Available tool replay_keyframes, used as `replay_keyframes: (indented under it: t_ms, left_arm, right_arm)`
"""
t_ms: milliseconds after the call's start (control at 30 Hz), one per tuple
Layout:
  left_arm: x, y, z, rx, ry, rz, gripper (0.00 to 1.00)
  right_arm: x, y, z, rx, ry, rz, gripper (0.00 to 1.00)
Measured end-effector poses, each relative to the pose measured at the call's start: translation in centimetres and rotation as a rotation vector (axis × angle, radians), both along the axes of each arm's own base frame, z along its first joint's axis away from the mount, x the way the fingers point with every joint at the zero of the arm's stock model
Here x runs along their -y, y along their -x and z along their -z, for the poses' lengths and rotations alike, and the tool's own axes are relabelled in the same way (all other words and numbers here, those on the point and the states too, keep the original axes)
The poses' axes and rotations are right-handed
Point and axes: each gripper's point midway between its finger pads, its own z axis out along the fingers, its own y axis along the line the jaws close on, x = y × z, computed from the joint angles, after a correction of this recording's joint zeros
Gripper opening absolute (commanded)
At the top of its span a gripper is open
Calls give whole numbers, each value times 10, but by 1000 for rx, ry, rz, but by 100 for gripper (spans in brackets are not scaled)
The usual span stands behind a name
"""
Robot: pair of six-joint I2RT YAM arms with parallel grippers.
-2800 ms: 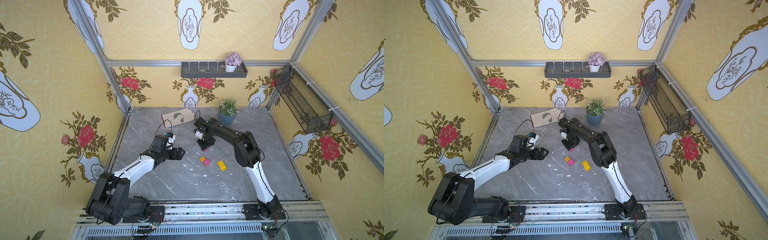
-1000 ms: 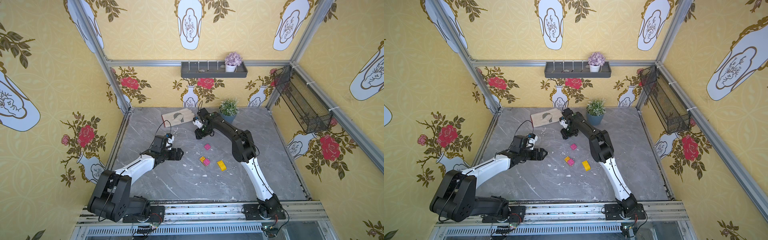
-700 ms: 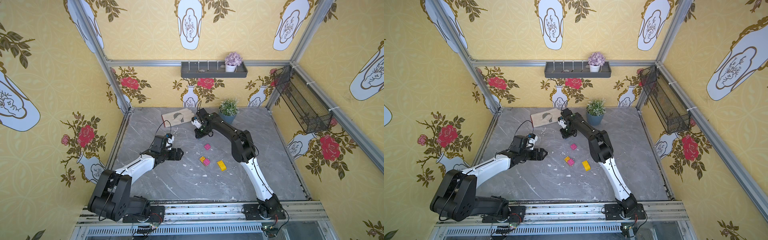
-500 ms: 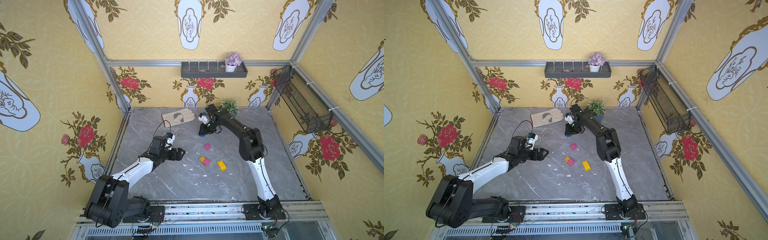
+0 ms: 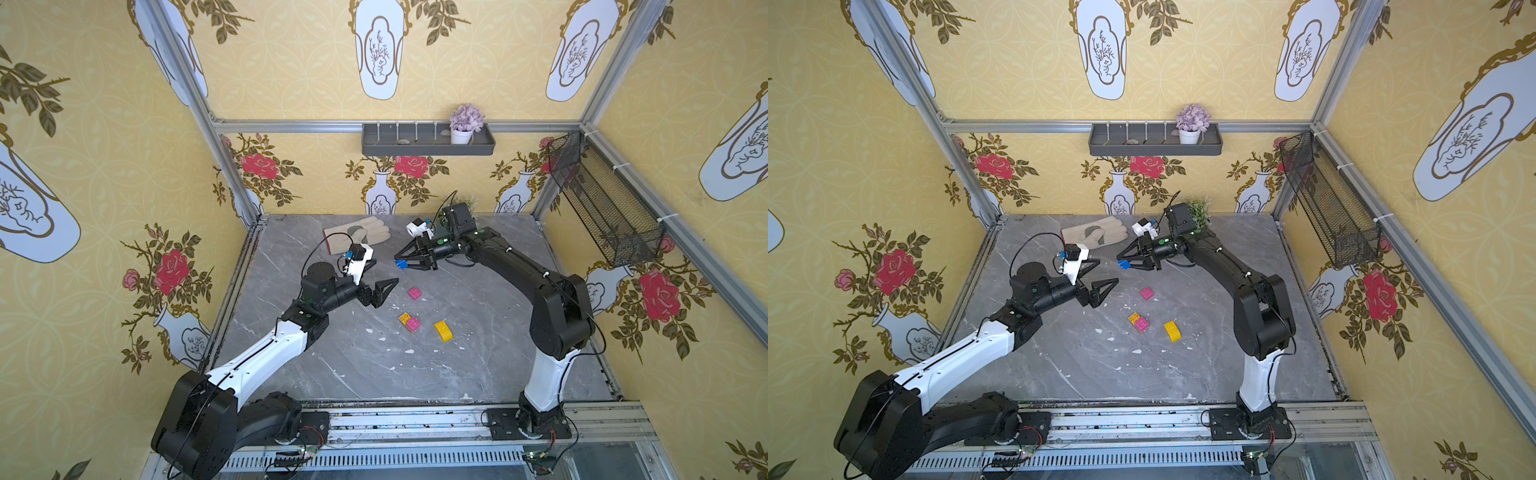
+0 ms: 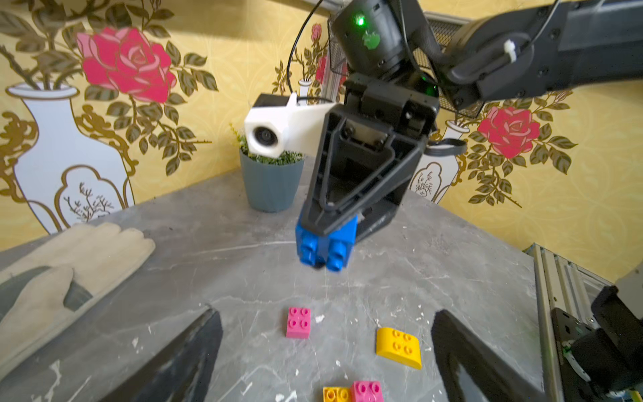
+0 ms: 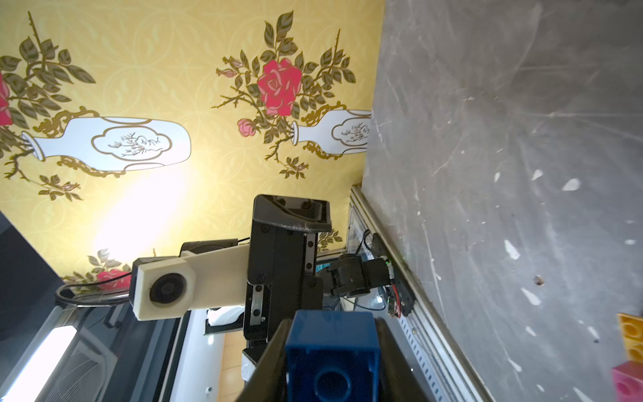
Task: Assemble the letter s with lego
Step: Adjust the lego brick at the center of the board.
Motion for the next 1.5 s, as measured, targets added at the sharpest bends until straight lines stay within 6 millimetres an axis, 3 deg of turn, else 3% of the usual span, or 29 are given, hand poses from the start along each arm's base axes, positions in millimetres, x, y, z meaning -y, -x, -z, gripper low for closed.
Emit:
replay_keyframes:
  t_ms: [133,300,433,667,867,933,1033,1167,1233,1367,1500]
  left_arm:
    - [10,6,-13,33,20,41,89]
    - [13,9,-20,49,30,54,75]
    - [13,9,-21,47,29,57,65]
    - [13,10,-19,39,24,56,38]
    - [13,8,-15,39,0,55,25]
    - [14,7,-15,39,-4,58,23]
    - [15,6,-13,20,-4,59,22]
    - [15,5,-8,-9,-19,58,23]
    - [15,1,-5,-32,-31,51,22]
    - [6,-29,28,-196,-117,-64,23]
    - [6,-57,103,-454,-301,-151,26]
  right_arm:
    - [-9,17,-8,-13,-26,-34,31]
    - [-15,21,-21,-4,-56,-49,30]
    - [-18,27,-26,-1,-61,-60,30]
    - [-24,36,-29,-4,-68,-83,30]
    - [-24,38,-26,-42,-53,-80,30]
    - [-24,37,-26,-43,-52,-78,37]
    - [-25,37,-27,-34,-54,-80,63]
    - [-18,28,-30,0,-45,-55,72]
    - [-2,2,-25,39,2,43,72]
    - [57,-49,-16,125,167,282,73]
    - [85,-67,-8,254,354,375,73]
